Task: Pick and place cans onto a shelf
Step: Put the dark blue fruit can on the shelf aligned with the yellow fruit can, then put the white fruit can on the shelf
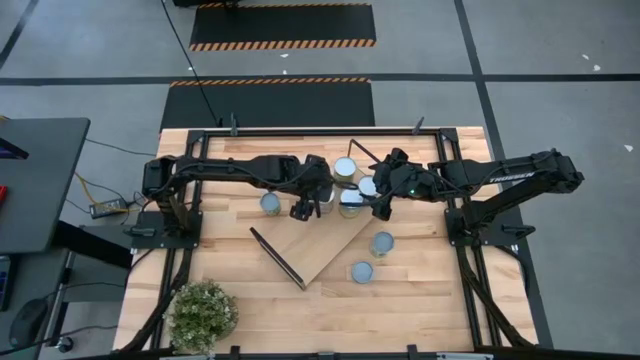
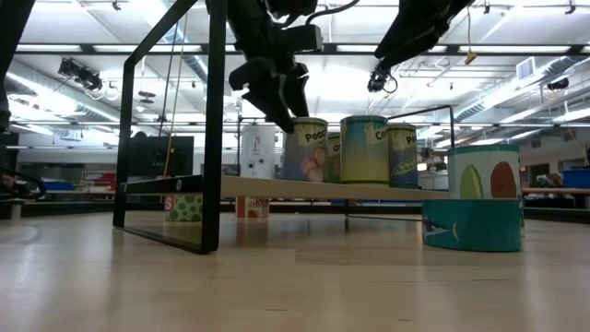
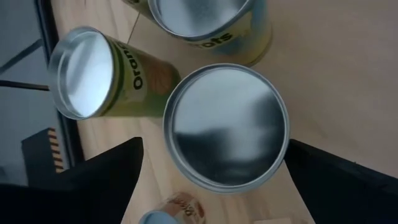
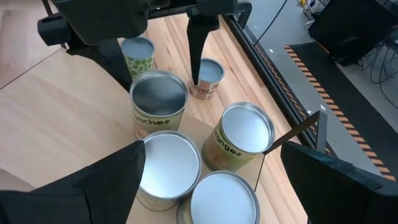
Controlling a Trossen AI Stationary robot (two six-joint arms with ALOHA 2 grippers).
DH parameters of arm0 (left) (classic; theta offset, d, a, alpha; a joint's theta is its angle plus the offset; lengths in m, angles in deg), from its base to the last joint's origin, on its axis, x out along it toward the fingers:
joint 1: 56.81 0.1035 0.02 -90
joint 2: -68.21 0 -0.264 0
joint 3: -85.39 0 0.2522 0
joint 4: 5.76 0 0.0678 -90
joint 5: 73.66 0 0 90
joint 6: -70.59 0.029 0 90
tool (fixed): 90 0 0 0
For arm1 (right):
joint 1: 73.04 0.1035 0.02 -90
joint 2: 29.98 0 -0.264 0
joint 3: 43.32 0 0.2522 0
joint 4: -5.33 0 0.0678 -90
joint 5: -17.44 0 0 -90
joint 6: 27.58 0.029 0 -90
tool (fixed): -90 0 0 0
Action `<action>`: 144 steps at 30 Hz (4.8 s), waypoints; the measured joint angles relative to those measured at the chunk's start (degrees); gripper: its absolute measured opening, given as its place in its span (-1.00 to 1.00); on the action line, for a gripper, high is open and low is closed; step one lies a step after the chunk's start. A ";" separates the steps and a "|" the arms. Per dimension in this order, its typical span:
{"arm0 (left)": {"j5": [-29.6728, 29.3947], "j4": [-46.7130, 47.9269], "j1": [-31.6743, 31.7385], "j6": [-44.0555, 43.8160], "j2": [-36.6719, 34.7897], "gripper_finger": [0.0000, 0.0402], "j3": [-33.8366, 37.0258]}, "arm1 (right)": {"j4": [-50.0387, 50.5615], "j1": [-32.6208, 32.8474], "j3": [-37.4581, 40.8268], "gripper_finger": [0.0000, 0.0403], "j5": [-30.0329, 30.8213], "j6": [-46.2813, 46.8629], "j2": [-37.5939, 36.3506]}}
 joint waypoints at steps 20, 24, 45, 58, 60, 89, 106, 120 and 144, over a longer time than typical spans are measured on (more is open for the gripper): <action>-3.35 -6.76 1.60 2.65 0.59 0.96 0.00 | 0.17 0.09 0.00 0.90 0.00 -0.01 0.00; -4.86 -6.54 2.66 3.21 0.59 0.96 0.00 | 0.05 0.09 0.00 0.90 0.00 -0.44 0.00; -5.39 6.08 -0.24 -5.38 -3.30 0.93 0.00 | 0.40 6.88 0.00 0.90 0.01 0.86 0.57; -3.77 -4.44 1.46 -10.39 -15.50 0.92 13.21 | 8.90 15.23 0.00 0.90 -1.38 9.08 6.55; -3.71 -6.51 1.32 -11.29 -17.47 0.92 15.16 | 10.05 15.45 0.00 0.90 -3.28 9.47 8.43; -1.94 -15.31 2.02 -16.94 -27.04 0.92 25.68 | 17.22 13.51 0.29 0.95 -17.90 7.91 23.09; -1.94 -15.93 2.04 -18.84 -27.04 0.92 25.68 | 15.91 11.65 -3.13 0.47 -19.64 3.96 23.76; -1.92 -15.14 2.75 -18.17 -27.80 0.92 25.57 | 11.15 10.30 -15.37 0.49 -18.52 -4.93 26.55; 0.46 -8.22 3.77 -18.21 -28.87 0.92 25.62 | 16.50 0.50 -29.16 0.57 -21.44 -24.98 42.47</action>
